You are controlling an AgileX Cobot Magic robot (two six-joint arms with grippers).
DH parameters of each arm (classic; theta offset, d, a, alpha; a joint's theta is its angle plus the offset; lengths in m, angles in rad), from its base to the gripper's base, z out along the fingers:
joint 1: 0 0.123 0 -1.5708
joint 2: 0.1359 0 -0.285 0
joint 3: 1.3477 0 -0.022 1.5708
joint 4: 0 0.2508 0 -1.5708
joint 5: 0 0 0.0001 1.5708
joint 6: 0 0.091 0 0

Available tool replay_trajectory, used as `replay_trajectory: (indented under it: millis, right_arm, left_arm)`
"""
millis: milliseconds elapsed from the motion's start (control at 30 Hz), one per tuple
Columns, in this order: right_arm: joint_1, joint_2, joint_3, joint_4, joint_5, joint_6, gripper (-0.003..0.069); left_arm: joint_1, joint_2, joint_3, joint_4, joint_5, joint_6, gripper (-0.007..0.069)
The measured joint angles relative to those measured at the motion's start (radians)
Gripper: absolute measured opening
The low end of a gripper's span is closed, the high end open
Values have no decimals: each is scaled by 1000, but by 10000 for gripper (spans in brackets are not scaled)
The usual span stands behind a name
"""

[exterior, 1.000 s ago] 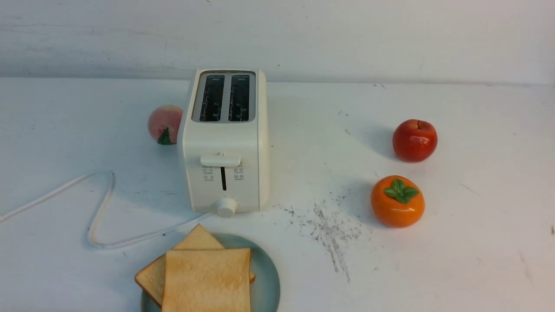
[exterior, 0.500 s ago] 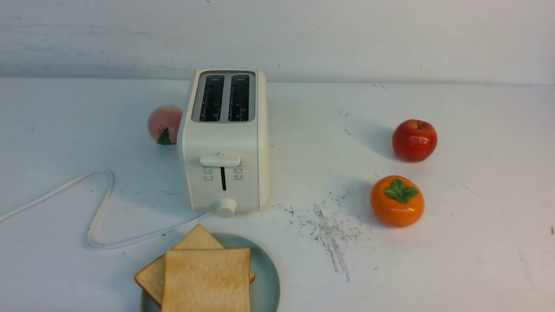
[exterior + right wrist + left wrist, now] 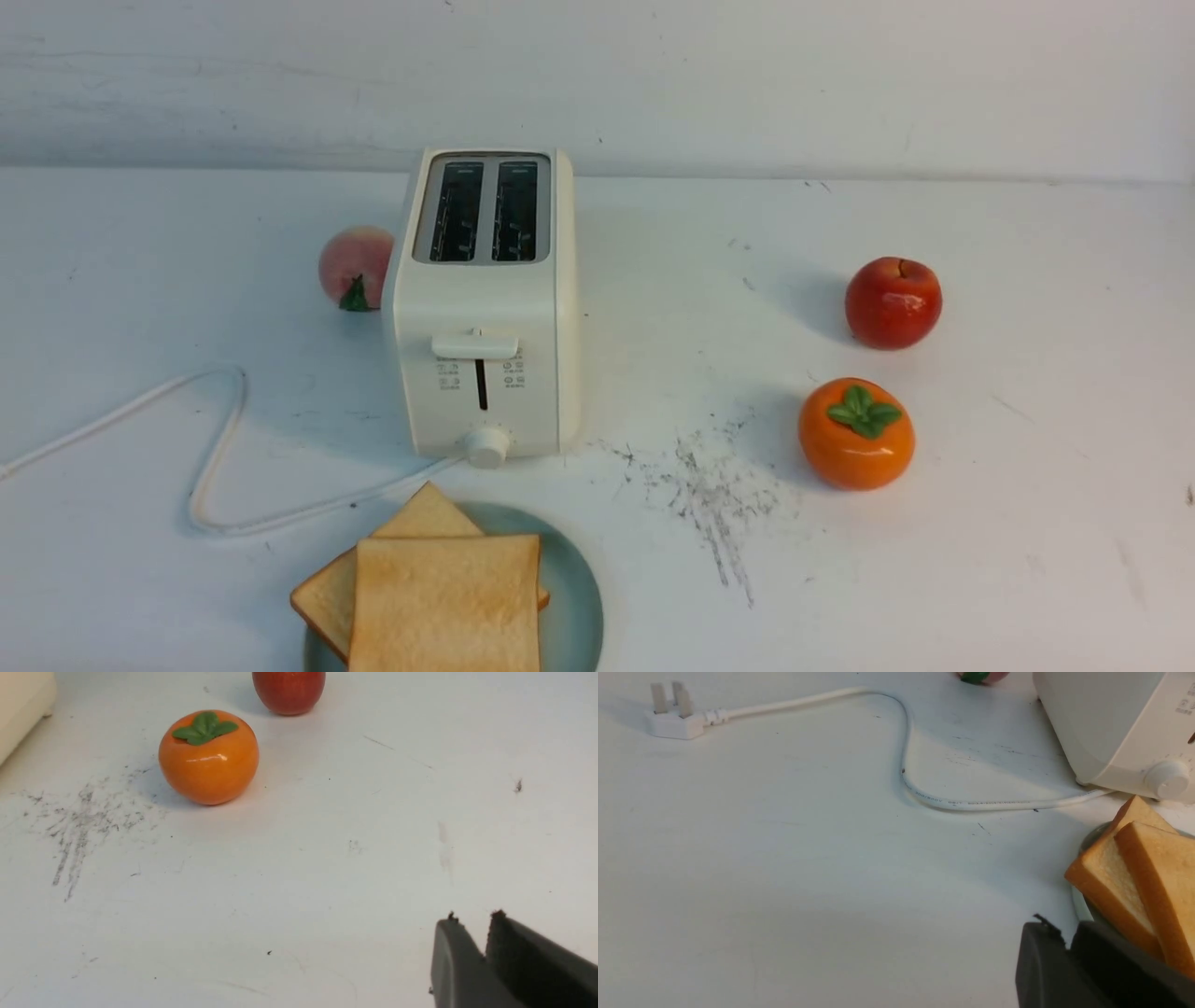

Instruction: Take toasted bread from bread machine on white table place on plate.

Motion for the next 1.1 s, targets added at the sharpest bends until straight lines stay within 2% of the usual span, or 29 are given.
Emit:
replay_trajectory:
  millis: [1100]
  right_arm:
    - [0, 0, 0, 0, -1, 0, 155]
  left_arm:
    - [0, 0, 0, 0, 1, 0, 109]
